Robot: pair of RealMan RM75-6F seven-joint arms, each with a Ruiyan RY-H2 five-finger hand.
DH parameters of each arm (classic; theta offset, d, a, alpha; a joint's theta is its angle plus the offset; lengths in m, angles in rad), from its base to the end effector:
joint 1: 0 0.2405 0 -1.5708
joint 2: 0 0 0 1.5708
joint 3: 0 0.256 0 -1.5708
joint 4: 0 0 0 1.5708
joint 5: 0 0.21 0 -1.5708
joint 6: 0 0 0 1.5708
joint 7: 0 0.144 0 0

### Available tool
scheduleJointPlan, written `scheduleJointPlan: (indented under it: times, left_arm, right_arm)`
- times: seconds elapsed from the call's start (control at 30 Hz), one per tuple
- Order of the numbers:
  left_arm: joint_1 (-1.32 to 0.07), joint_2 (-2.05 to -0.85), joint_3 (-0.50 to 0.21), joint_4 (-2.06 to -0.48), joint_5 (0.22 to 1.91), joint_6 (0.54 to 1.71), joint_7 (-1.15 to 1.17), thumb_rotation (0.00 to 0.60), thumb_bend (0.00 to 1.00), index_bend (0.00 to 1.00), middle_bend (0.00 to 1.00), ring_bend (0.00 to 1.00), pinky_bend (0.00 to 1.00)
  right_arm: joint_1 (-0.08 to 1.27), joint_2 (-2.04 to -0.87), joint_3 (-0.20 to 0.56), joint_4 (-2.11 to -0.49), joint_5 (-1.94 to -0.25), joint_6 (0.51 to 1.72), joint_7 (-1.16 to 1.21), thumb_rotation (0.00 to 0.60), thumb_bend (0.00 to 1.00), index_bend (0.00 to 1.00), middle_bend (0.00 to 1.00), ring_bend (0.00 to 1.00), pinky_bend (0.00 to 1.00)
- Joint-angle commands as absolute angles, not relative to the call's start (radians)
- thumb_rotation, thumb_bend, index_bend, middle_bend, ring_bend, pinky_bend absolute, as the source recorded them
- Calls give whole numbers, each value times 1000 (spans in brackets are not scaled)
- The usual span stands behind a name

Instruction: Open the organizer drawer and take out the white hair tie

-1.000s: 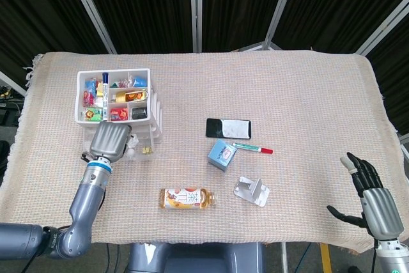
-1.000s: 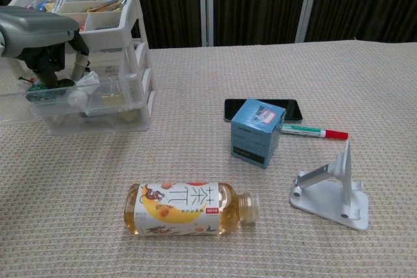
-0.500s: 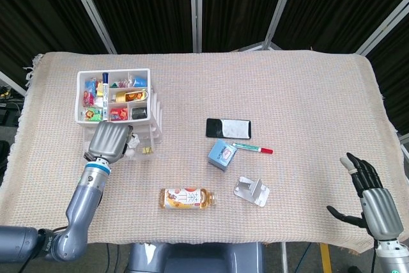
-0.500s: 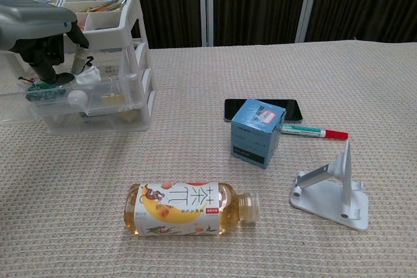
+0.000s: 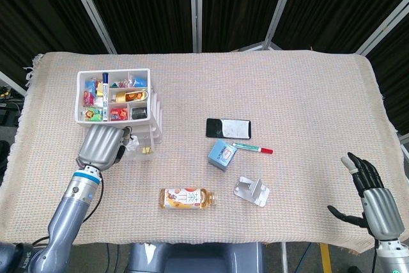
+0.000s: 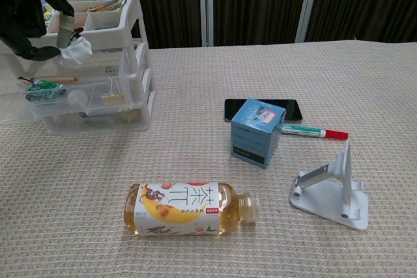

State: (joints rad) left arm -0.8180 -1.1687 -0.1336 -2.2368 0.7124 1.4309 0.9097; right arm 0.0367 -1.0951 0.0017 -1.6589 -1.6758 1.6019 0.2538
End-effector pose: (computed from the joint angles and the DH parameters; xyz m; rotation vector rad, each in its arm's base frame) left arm -0.0959 0.2857 0.1039 -1.7111 -0.7760 -0.7094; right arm -0.2857 -0.1541 0.1620 1.3751 -1.0374 1.2156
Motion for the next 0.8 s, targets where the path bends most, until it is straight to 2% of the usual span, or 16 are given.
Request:
scheduleJointPlan:
  times: [0.03,0.17,0.33,0.5,0.8]
  left_arm:
    - [-784,-1118,-108,-2290,785,1446,881,600,699,615,1000,1000,908]
    - [-741,-1073,-72,-2334,869,1453,841,600,698,612,1000,1000,908]
    - [-656,-1016,11,-2347,1063,1461,755,600,697,609,1000,1000,908]
    - [-561,-994,107,-2274,1257,1476,691,600,696,607,1000,1000,908]
    - [-460,-1035,174,-2122,1382,1492,596,600,696,607,1000,1000,908]
  right_arm:
    - [36,-1094,3,-1659,-1674,1603,255,600,7,0,0,0,0]
    - [36,-1094,4,-1659,-1673,1603,257,600,7,0,0,0,0]
    - [37,-1094,3,-1659,-1673,1601,256,600,7,0,0,0,0]
    - [36,-1096,3,-1661,-1675,1603,251,600,8,0,0,0,0]
    - [37,-1101,3,-1661,-1672,1599,239,600,7,0,0,0,0]
